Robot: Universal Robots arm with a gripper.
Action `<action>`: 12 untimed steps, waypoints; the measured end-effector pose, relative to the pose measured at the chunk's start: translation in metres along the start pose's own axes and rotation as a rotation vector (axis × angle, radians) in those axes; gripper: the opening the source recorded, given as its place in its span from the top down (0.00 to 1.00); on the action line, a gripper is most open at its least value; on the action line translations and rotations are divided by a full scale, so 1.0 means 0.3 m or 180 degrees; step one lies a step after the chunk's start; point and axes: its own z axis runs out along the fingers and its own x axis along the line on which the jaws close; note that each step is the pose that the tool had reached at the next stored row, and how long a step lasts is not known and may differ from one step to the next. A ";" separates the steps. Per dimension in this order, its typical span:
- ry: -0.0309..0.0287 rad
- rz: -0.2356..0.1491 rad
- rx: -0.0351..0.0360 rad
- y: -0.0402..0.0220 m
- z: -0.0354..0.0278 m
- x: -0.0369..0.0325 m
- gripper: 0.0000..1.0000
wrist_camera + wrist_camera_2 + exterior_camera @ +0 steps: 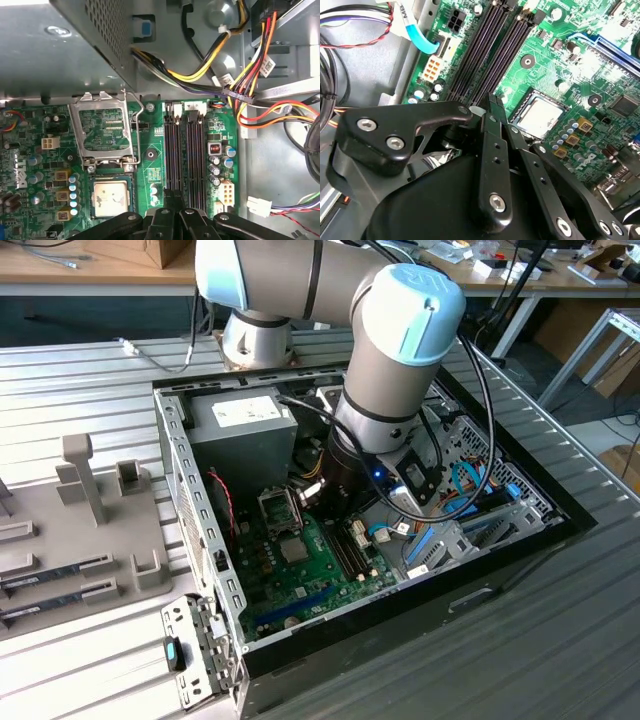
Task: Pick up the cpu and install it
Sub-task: 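Place the cpu into insertion slot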
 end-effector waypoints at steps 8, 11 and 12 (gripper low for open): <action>0.0002 0.0001 -0.0087 0.004 -0.035 -0.023 0.89; 0.0002 0.0000 -0.0087 0.006 -0.035 -0.023 0.89; 0.0002 0.0000 -0.0087 0.006 -0.035 -0.023 0.89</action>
